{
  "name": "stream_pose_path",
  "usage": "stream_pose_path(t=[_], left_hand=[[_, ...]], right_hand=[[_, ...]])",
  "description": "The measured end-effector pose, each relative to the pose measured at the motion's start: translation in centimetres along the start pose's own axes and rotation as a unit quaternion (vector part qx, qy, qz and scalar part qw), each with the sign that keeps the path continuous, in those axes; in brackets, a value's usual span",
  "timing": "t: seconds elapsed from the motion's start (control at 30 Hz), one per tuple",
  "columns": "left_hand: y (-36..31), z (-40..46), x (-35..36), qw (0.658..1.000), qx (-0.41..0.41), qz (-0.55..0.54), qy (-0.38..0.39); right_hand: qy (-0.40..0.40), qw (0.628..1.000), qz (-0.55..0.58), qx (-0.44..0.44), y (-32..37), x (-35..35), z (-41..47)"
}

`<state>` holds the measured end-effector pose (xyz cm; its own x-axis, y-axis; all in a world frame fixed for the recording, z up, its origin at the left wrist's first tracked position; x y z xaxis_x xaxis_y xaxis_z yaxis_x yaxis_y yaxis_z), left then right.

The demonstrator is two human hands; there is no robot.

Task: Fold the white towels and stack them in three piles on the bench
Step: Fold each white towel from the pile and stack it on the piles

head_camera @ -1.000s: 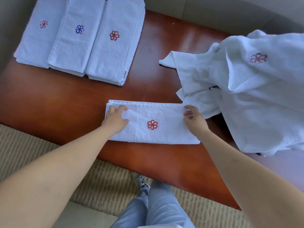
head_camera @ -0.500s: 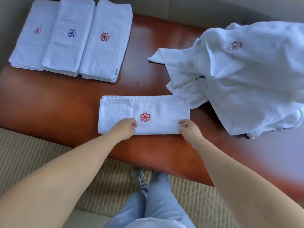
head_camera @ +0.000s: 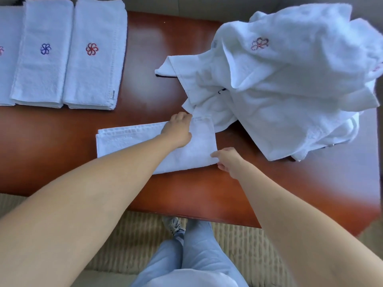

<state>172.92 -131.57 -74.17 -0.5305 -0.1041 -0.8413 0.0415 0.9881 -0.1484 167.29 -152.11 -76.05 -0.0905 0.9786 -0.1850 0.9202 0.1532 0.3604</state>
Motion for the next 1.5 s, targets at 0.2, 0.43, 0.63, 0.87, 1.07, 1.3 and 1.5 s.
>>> stream_pose_path(t=[0.2, 0.43, 0.63, 0.87, 1.07, 1.3, 1.5], left_hand=[[-2.9, 5.1, -1.4, 0.996, 0.003, 0.048, 0.068], [-2.9, 6.8, -3.4, 0.983, 0.045, 0.051, 0.17], [-0.8, 5.0, -7.3, 0.99, 0.066, -0.022, 0.122], [5.4, 0.2, -14.6, 0.997, 0.038, -0.072, 0.016], [13.3, -7.0, -19.2, 0.994, 0.008, -0.078, -0.075], [24.3, -18.4, -22.0, 0.975, -0.019, -0.15, -0.162], [33.3, -28.2, -24.3, 0.956, -0.025, -0.195, -0.218]], right_hand=[[0.062, 0.995, -0.07, 0.034, 0.3, -0.9, 0.8], [0.157, 0.984, -0.066, 0.048, 1.5, -1.6, 0.2], [0.17, 0.981, -0.09, -0.008, 4.4, -1.5, -1.6], [0.084, 0.967, -0.136, -0.198, 11.6, 0.8, -6.3], [0.023, 0.902, -0.237, -0.36, 16.5, 6.9, -14.0], [-0.009, 0.845, -0.248, -0.474, 17.7, 16.9, -26.2], [0.001, 0.815, -0.231, -0.531, 17.9, 25.6, -35.4]])
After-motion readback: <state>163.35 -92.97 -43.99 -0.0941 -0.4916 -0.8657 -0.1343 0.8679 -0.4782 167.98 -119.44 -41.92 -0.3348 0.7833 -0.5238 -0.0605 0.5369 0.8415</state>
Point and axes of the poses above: each hand's wrist, its own z-axis towards the middle knuckle, its own x-axis out of the palm, y = z × x, the point moved 3 cm from there along z, towards the middle knuckle, and after that the axes turned 12 degrees about z, right-handed, at the moved point
